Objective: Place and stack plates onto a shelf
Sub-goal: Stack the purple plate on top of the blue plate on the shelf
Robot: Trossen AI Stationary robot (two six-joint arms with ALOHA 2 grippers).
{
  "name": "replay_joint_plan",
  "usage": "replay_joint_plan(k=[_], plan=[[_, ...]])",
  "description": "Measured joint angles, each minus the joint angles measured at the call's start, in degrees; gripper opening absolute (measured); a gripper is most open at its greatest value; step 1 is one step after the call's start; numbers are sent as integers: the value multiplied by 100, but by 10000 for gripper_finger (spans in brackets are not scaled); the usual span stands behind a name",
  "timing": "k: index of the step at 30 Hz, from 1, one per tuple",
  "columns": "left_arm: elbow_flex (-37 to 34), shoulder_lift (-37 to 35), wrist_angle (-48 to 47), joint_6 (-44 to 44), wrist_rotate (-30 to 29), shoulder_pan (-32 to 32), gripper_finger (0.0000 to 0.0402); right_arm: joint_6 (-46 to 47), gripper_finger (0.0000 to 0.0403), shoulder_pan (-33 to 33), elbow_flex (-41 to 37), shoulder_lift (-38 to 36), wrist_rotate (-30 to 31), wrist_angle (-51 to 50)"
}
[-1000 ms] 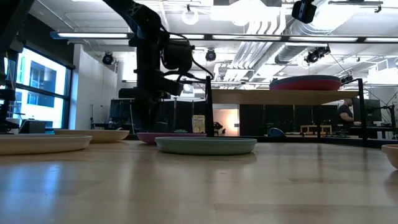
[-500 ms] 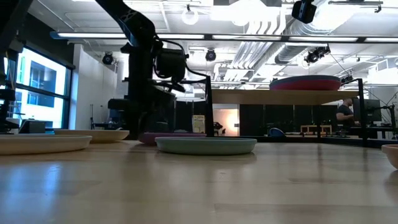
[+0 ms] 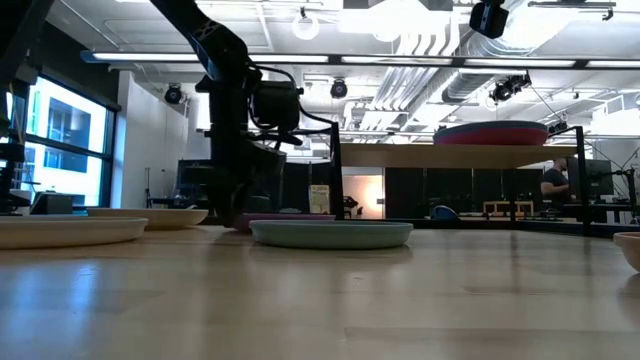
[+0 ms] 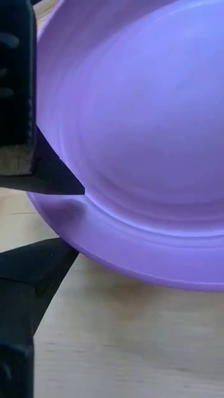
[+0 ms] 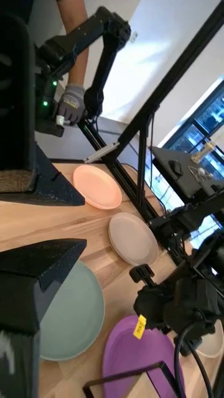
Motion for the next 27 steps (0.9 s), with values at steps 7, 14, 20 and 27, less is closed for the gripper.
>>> replay_joint_plan(k=[7,14,20,27], plan=[[2,0,12,-49,42,12,17,2,76,2,0,2,127,2],[7,-4,-7,-184,59,-33,5,136,76,2,0,2,125,2],[7,-57,-90,-171,-229,-187,3,134,76,2,0,2,125,4],[-2,-575,-180,-373,-378,-413,1,136,76,2,0,2,441,9]])
